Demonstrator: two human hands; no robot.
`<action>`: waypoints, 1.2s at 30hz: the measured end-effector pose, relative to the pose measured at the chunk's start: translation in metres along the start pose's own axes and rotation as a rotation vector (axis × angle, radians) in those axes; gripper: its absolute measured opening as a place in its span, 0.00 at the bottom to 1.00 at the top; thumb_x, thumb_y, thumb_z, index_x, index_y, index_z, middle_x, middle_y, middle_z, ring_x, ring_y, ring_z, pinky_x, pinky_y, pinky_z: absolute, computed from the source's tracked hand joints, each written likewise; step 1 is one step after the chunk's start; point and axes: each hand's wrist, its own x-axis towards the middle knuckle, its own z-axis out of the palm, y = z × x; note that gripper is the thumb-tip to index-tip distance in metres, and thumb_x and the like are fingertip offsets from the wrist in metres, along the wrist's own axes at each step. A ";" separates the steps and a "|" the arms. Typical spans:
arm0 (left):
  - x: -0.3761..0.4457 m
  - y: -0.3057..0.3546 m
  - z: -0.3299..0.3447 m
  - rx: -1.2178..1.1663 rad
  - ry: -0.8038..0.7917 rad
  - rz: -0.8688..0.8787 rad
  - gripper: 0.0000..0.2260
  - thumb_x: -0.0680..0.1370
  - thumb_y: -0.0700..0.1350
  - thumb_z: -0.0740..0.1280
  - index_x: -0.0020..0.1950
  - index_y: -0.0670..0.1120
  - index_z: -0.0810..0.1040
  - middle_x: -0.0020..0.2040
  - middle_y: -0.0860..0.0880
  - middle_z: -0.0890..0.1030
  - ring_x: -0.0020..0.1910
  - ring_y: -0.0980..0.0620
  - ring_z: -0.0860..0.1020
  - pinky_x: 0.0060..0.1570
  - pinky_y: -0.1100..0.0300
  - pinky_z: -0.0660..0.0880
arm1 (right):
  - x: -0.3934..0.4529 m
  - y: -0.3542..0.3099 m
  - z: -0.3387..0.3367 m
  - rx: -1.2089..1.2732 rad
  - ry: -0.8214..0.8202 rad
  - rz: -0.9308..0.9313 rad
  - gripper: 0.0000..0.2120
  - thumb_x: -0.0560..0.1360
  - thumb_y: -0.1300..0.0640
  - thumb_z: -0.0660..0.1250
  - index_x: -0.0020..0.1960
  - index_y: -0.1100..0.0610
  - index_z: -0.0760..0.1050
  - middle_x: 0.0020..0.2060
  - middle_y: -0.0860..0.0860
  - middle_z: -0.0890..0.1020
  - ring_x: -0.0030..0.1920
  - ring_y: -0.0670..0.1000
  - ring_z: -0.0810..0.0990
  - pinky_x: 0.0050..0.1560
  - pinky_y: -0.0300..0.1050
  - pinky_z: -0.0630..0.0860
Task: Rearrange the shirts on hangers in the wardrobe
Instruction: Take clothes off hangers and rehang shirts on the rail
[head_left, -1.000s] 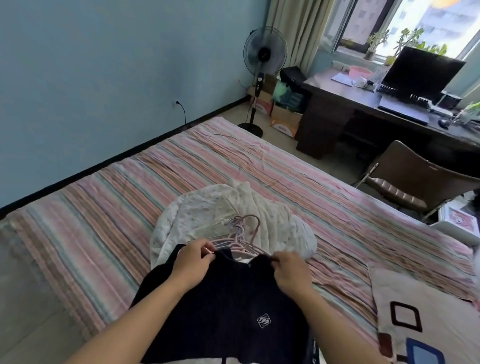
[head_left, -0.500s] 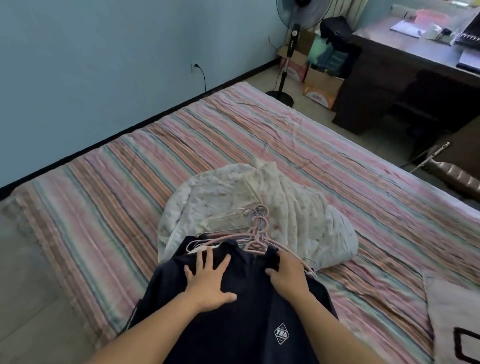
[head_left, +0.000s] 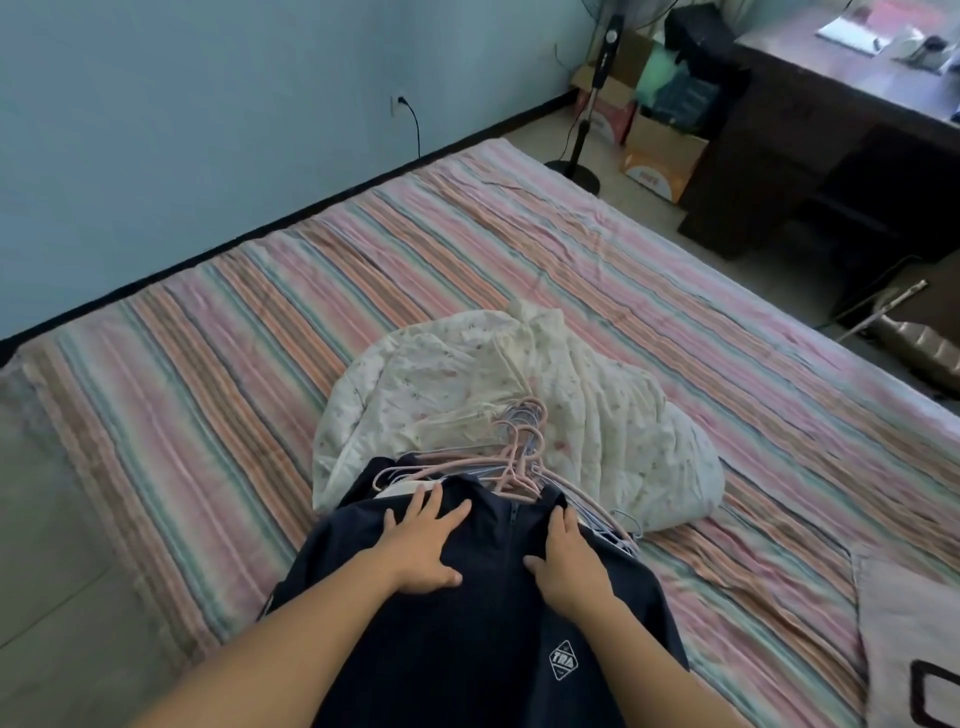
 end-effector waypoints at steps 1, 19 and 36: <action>-0.006 0.001 -0.003 -0.004 0.018 0.001 0.43 0.74 0.58 0.69 0.80 0.61 0.43 0.80 0.48 0.37 0.78 0.45 0.34 0.73 0.34 0.42 | -0.004 -0.004 -0.006 0.008 -0.004 0.000 0.37 0.82 0.50 0.62 0.80 0.61 0.46 0.81 0.55 0.46 0.78 0.56 0.59 0.70 0.48 0.65; -0.296 0.024 -0.130 0.003 0.352 -0.007 0.30 0.71 0.66 0.66 0.69 0.53 0.70 0.64 0.52 0.78 0.60 0.49 0.76 0.59 0.51 0.71 | -0.254 -0.148 -0.132 -0.106 0.218 -0.336 0.14 0.79 0.46 0.64 0.59 0.54 0.73 0.53 0.52 0.80 0.52 0.55 0.78 0.51 0.50 0.75; -0.710 -0.045 -0.097 0.139 0.825 -0.280 0.34 0.72 0.72 0.62 0.74 0.59 0.64 0.69 0.56 0.74 0.63 0.52 0.75 0.53 0.53 0.74 | -0.575 -0.351 -0.117 -0.408 0.267 -0.895 0.39 0.72 0.33 0.68 0.76 0.49 0.62 0.72 0.47 0.72 0.69 0.52 0.72 0.65 0.52 0.71</action>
